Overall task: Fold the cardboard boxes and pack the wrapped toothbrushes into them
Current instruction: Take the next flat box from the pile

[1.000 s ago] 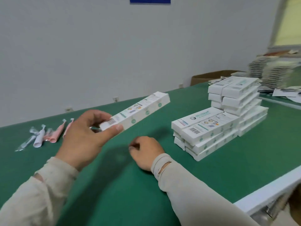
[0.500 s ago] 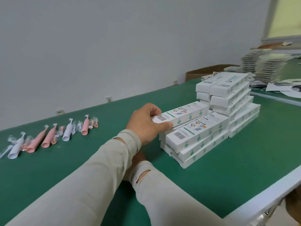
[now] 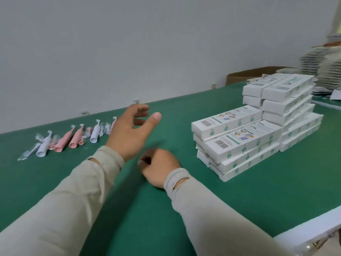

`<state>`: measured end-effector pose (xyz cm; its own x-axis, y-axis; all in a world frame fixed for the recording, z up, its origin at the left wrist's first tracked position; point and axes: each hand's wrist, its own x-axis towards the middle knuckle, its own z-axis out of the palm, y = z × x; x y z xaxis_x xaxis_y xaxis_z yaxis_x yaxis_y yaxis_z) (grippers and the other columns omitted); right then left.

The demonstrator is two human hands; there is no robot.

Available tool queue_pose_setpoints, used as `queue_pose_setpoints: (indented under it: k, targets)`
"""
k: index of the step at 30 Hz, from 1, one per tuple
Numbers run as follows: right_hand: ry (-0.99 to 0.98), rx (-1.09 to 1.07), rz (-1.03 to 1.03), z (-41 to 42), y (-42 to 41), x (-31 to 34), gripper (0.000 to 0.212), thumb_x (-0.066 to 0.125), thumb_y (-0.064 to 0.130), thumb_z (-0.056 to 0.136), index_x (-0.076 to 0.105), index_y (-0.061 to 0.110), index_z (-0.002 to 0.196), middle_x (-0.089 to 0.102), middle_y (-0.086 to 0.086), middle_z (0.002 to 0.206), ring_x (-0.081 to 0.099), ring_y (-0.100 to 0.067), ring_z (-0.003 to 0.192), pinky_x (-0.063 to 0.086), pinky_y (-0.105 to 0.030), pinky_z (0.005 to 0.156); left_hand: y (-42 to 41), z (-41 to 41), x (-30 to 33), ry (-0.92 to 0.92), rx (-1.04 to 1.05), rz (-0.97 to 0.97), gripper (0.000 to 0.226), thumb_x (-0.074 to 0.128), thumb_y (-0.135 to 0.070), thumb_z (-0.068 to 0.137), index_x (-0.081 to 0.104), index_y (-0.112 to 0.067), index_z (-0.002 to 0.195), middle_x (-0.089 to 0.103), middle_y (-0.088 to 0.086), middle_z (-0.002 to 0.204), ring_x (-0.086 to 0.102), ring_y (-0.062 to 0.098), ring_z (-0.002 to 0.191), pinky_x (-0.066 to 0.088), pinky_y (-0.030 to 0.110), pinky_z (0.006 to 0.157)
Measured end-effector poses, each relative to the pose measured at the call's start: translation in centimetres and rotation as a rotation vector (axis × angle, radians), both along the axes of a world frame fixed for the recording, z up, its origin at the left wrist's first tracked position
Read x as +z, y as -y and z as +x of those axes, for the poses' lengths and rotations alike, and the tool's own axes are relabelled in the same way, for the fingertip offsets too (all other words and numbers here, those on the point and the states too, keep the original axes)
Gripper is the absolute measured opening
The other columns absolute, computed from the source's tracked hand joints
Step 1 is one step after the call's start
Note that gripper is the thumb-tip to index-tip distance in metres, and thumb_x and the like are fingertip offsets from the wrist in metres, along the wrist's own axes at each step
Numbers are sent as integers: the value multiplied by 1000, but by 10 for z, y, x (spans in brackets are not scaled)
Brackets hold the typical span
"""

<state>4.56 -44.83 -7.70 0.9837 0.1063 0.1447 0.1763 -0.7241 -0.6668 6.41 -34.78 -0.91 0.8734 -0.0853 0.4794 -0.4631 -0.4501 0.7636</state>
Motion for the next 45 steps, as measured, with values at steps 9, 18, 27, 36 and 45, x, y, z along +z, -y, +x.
queue_pose_setpoints:
  k: [9, 18, 27, 36, 45]
  targets:
    - [-20, 22, -77, -4, -15, -5, 14, 55, 36, 90, 63, 34, 78, 70, 13, 87, 65, -16, 87, 55, -35, 85, -209, -58, -83, -130, 545, 270, 13, 73, -32, 87, 61, -31, 93, 66, -17, 86, 64, 10, 78, 48, 31, 75]
    - [-14, 255, -455, -21, -85, 25, 27, 54, 44, 93, 64, 31, 114, 68, 7, 112, 63, -22, 104, 53, -38, 91, -230, -69, -89, -202, 510, 566, 11, 68, -39, 88, 60, -41, 81, 67, -10, 89, 61, 20, 91, 50, 37, 85]
    - [70, 255, -21, -12, -130, -8, 19, 63, 32, 92, 71, 29, 109, 71, 11, 97, 66, -14, 94, 52, -32, 94, -224, -68, -90, -195, 498, 526, 11, 67, -41, 88, 67, -30, 89, 69, -6, 97, 58, 21, 99, 47, 34, 89]
    - [96, 330, 163, -1, -134, -18, 14, 72, 21, 89, 69, 34, 82, 69, 20, 81, 60, 14, 75, 38, 1, 68, -291, -66, -59, -33, 839, 328, 32, 63, -33, 92, 63, -20, 122, 61, -1, 127, 52, 21, 121, 40, 34, 102]
    - [83, 343, 211, 1, -142, -21, 10, 72, 22, 88, 71, 31, 83, 71, 13, 79, 63, 2, 74, 41, -2, 68, -485, -97, -8, -498, 1481, 697, 66, 48, -52, 95, 35, -19, 151, 31, 19, 157, 28, 36, 144, 25, 48, 118]
